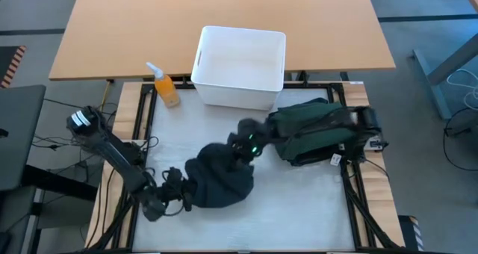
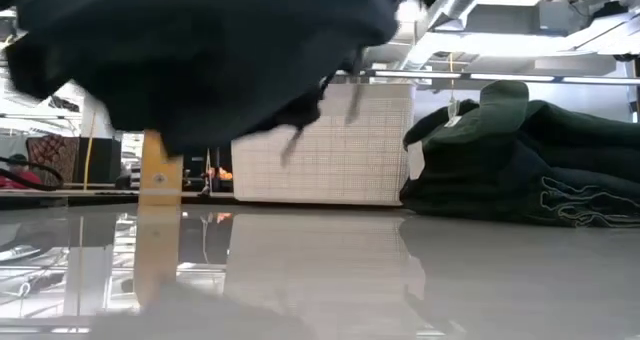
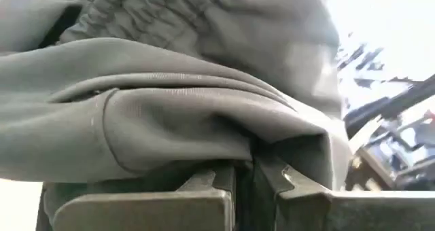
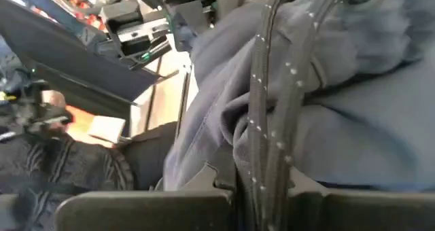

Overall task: Fold laundry
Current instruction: Stack the black shorts on the green polo shirt

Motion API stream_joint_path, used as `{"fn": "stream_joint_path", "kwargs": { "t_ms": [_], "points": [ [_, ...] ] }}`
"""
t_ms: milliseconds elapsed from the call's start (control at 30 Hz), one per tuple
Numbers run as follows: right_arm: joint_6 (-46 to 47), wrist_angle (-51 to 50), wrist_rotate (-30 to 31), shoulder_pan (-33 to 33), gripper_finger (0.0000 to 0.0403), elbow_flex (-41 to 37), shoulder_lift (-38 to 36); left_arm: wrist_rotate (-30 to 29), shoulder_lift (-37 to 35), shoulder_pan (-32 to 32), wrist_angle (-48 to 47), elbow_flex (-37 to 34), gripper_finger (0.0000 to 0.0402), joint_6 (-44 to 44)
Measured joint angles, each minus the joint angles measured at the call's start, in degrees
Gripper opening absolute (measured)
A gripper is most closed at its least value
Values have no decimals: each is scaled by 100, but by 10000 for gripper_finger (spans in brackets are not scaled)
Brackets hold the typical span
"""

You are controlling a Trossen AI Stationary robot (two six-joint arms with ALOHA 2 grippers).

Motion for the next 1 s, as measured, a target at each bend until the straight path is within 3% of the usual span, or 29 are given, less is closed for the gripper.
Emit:
{"fn": "stream_joint_path", "kwargs": {
  "t_ms": [67,167,267,333,467,633,867,1000],
  "points": [
    [-271,-740,54,-159,37,120,-452,-194,-293,187,513,3,2,955],
    [-326,-1407,189,-433,37,158,-1107,89,-603,793,1798,4,1,2784],
    [-341,-2023,395,-731,36,158,-1789,1194,-663,1653,3135,135,1,4368],
    [-405,-2537,625,-905,36,158,-2264,1863,-623,2235,3390,385,1,4861],
    [-607,-3439,1130,-1217,36,158,-3133,3013,-271,3218,3229,1197,0,5218],
    [-819,-4706,1825,-1676,36,158,-4009,4324,1168,4006,2946,2795,0,5420],
    [-970,-6086,3331,-2284,36,158,-4767,4865,2935,4716,2106,4934,0,5702],
    [-947,-6655,3600,-2572,36,-121,-4938,5149,3748,5005,1716,5923,0,5460]
  ]
}}
